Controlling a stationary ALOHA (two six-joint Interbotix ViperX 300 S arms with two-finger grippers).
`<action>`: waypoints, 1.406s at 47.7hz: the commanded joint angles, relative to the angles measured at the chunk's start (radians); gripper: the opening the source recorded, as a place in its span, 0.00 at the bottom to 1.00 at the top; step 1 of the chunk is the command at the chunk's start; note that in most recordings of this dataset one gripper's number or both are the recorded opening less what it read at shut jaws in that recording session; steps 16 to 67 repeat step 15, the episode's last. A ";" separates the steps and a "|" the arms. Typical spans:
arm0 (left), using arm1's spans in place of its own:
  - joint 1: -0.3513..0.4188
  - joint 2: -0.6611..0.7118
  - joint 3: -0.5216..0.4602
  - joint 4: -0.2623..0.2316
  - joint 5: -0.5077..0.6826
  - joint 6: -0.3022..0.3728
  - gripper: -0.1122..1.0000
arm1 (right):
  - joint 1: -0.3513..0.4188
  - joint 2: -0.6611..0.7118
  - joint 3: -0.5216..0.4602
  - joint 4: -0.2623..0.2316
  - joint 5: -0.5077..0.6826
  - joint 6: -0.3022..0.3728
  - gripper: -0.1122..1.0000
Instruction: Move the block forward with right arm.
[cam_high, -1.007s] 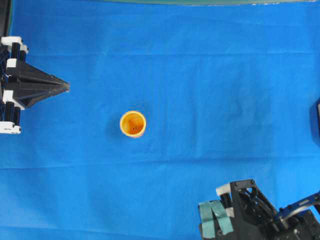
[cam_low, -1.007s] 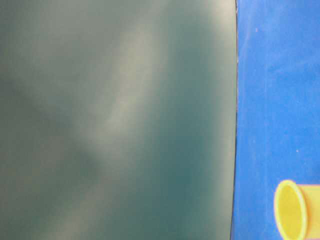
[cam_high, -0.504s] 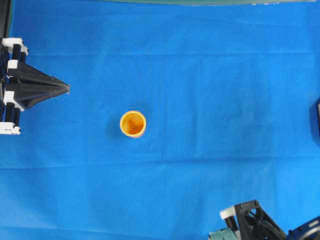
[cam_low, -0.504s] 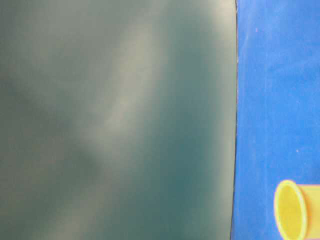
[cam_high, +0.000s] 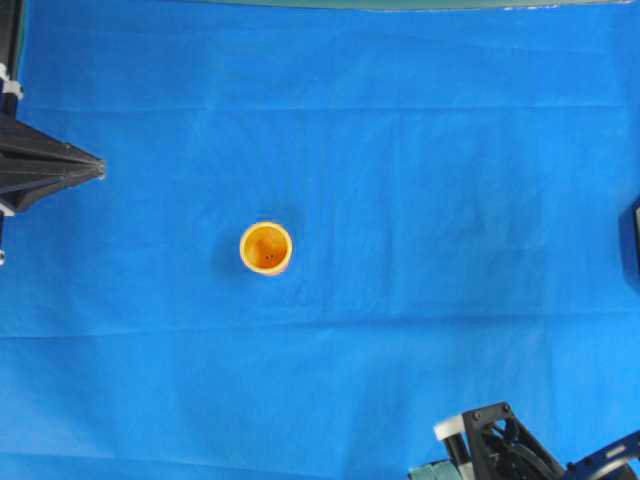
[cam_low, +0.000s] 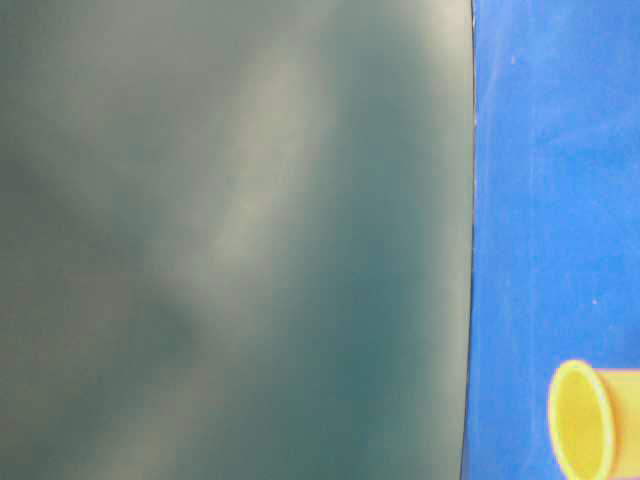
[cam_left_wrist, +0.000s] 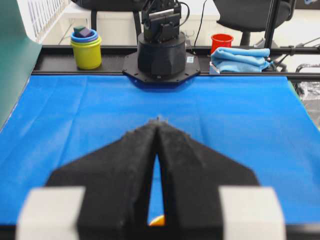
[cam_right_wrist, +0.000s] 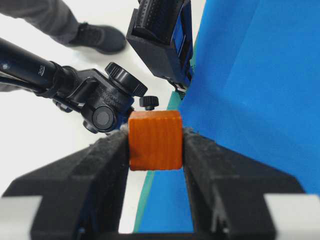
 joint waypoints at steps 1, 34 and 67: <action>-0.002 0.006 -0.031 0.002 0.014 0.000 0.11 | 0.002 -0.012 -0.021 -0.008 -0.012 -0.002 0.46; -0.002 0.034 -0.028 0.002 0.002 0.000 0.11 | 0.002 -0.012 -0.023 -0.008 -0.032 0.002 0.46; -0.002 0.034 -0.028 0.002 0.002 0.000 0.11 | 0.002 -0.012 -0.023 -0.008 -0.032 0.002 0.46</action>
